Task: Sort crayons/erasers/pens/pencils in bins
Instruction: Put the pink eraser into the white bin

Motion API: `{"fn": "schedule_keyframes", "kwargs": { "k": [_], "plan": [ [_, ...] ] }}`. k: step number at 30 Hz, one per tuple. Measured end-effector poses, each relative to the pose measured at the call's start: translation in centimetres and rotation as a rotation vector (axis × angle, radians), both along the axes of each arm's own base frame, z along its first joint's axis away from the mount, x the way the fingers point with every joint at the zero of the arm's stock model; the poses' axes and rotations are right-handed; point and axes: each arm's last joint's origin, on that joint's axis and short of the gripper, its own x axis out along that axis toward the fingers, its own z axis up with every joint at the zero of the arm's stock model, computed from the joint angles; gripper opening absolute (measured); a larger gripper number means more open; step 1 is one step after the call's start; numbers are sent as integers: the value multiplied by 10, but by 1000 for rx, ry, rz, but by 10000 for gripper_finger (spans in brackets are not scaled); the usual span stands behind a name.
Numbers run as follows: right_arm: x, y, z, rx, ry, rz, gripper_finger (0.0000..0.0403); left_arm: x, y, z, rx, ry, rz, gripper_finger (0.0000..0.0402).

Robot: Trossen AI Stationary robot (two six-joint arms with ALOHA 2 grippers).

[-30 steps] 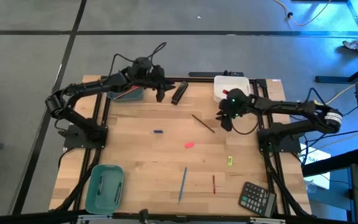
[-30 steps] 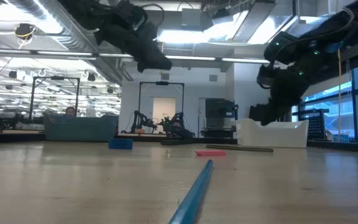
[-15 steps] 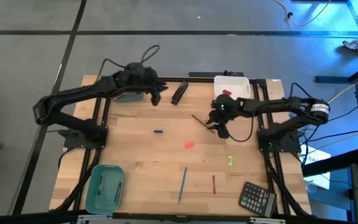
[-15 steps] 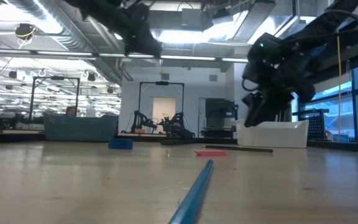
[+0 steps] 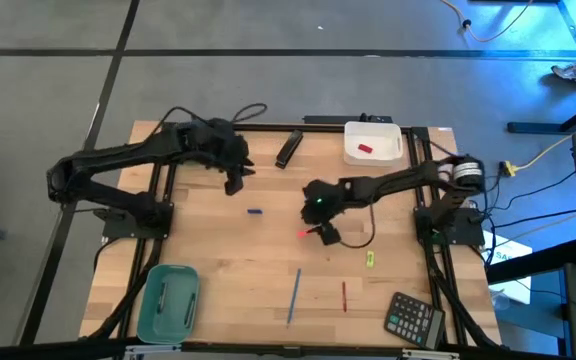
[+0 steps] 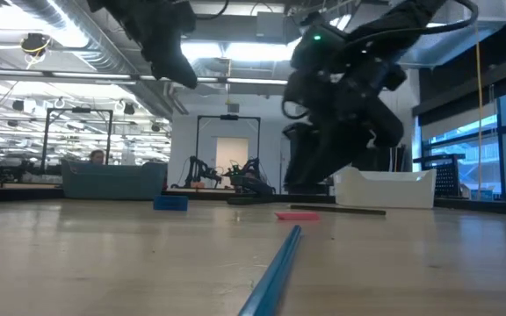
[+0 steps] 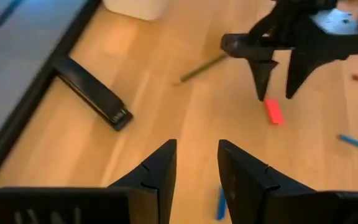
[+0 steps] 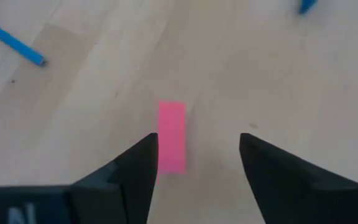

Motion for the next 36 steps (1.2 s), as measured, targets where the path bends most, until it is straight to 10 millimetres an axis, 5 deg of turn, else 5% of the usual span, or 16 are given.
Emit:
{"fn": "schedule_keyframes", "kwargs": {
  "k": [5, 15, 28, 36],
  "plan": [
    [20, 10, -9, 26, 97, -22, 236, 4, -13, -3, -37, 30, 37, 108],
    [17, 21, -33, 10, 209, 7, 194, 8, -32, -5, -81, 55, 106, 108],
    [20, 17, -35, 89, 217, -182, 85, 13, -54, -4, -60, 44, 90, 108],
    [18, 14, -21, 107, 251, -239, 71, 15, -53, -3, -41, 19, 106, 108]
  ]
}}
